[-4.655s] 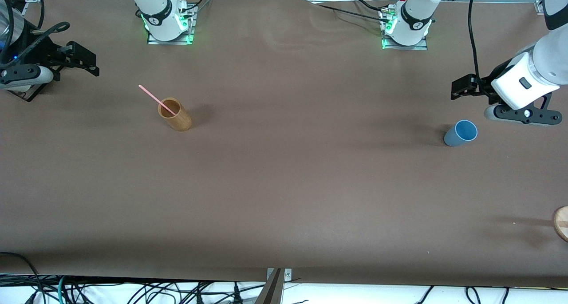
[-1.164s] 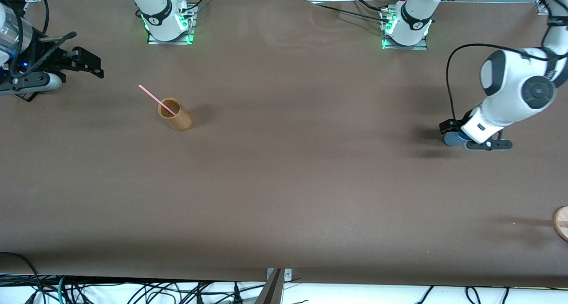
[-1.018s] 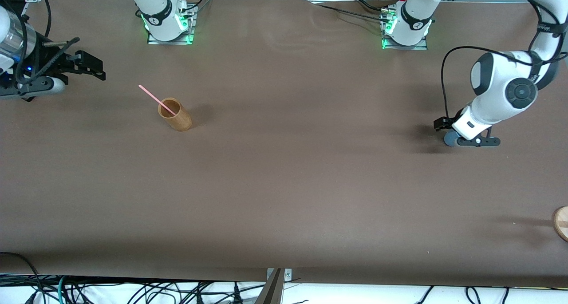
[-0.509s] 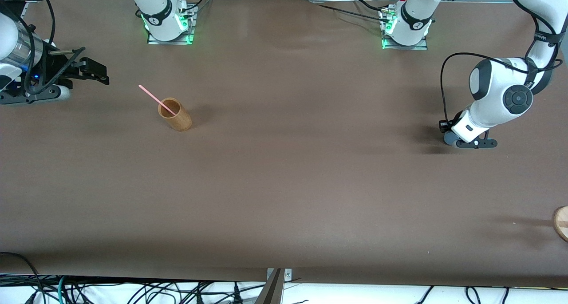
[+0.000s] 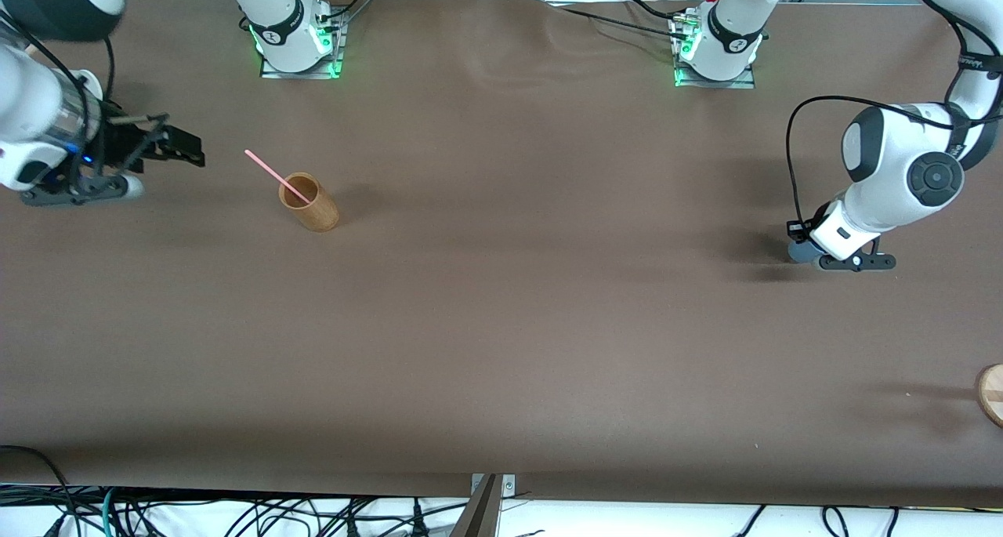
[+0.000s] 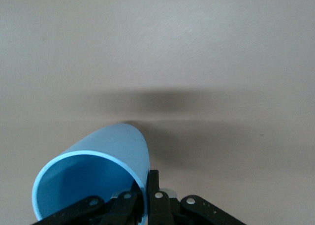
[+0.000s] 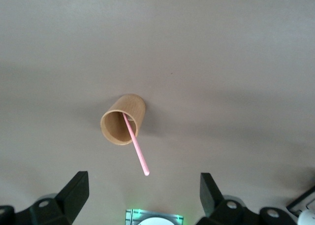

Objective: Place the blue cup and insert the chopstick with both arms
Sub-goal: 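Carry the blue cup mid-table with the left gripper while the right gripper approaches the chopstick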

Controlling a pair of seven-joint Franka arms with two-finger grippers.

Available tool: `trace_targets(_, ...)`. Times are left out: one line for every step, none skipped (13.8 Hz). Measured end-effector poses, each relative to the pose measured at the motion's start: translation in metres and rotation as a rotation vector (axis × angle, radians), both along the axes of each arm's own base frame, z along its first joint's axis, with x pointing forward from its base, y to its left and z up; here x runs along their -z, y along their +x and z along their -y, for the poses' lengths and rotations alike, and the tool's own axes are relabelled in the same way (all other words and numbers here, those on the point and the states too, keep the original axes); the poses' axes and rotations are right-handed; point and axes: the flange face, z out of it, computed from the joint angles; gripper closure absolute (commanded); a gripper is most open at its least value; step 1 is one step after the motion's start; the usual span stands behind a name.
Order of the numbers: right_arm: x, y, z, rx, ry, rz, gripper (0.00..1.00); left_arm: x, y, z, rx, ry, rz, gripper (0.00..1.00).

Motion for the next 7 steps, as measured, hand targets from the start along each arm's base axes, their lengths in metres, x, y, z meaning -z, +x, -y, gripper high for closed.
trace_targets(0.014, -0.001, 0.000, 0.001, -0.001, -0.004, 0.01, -0.013, 0.008, 0.019, 0.021, -0.002, -0.010, 1.00)
trace_targets(0.026, -0.002, 0.001, 0.002, -0.001, -0.009, 0.01, -0.026, 0.015, 0.044, 0.032, -0.003, -0.019, 1.00)
trace_targets(0.038, -0.003, 0.001, 0.003, -0.001, -0.013, 0.02, -0.038, 0.019, 0.075, 0.043, -0.005, -0.023, 1.00)
trace_targets(0.049, -0.005, 0.001, 0.004, -0.002, -0.014, 0.05, -0.048, 0.020, 0.112, 0.071, -0.011, -0.018, 1.00)
trace_targets(0.059, -0.007, 0.001, 0.005, -0.002, -0.015, 0.05, -0.056, 0.018, 0.151, 0.118, -0.023, -0.009, 1.00)
trace_targets(0.070, -0.009, 0.002, 0.006, -0.002, -0.016, 0.05, -0.063, 0.012, 0.194, 0.166, -0.036, 0.002, 1.00)
trace_targets(0.081, -0.012, 0.002, 0.007, -0.002, -0.016, 0.06, -0.068, 0.005, 0.233, 0.195, -0.051, 0.012, 1.00)
